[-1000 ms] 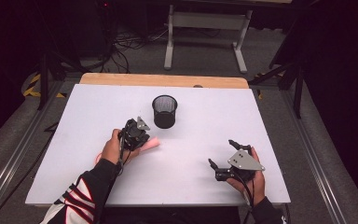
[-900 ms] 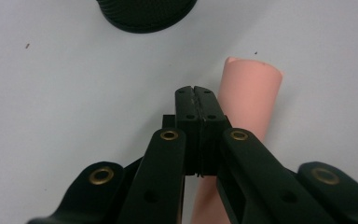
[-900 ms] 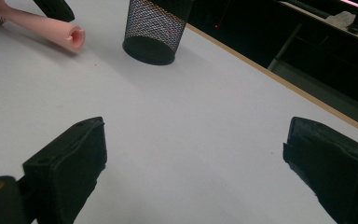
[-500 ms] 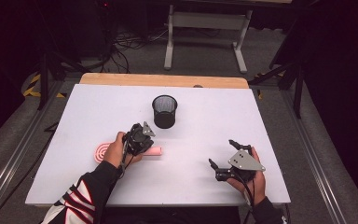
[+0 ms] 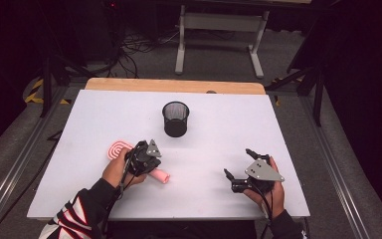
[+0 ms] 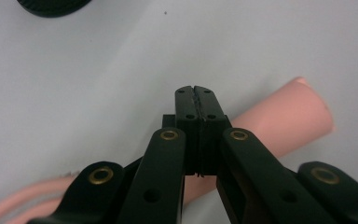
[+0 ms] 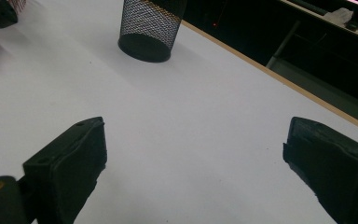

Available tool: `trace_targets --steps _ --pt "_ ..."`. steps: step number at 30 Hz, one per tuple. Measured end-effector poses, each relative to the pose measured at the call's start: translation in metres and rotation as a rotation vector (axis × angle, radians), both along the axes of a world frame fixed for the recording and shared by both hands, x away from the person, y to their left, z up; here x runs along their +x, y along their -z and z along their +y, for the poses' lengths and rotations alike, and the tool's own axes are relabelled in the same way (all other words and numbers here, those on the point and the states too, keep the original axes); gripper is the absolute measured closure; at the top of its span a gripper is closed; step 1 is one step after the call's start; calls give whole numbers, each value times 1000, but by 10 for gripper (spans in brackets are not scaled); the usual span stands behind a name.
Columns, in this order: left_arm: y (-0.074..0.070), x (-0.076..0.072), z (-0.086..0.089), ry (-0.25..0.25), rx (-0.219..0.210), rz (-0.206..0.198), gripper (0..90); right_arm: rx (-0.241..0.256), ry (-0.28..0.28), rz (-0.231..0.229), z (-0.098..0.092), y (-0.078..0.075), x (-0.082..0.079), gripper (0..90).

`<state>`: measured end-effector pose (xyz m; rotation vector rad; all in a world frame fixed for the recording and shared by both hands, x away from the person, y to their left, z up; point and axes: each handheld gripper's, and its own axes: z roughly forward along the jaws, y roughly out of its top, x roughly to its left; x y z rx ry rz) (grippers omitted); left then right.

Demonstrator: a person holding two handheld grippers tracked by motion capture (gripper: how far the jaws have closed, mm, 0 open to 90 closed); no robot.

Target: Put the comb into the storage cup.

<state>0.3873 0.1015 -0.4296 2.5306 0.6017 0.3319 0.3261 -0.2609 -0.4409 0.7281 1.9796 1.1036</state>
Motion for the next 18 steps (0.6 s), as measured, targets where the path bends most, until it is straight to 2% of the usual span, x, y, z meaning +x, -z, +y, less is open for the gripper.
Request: trace_targets --steps 2,7,13,18 --pt "1 -3 2 5 9 14 900 1 6 3 -1 0 0 62" --pt "4 -12 9 21 29 20 900 0 6 2 -1 0 0 62" --pt "5 -20 26 19 4 20 898 -4 3 4 0 1 1 62" --pt "7 -26 37 13 10 21 892 -7 5 7 0 1 1 62"
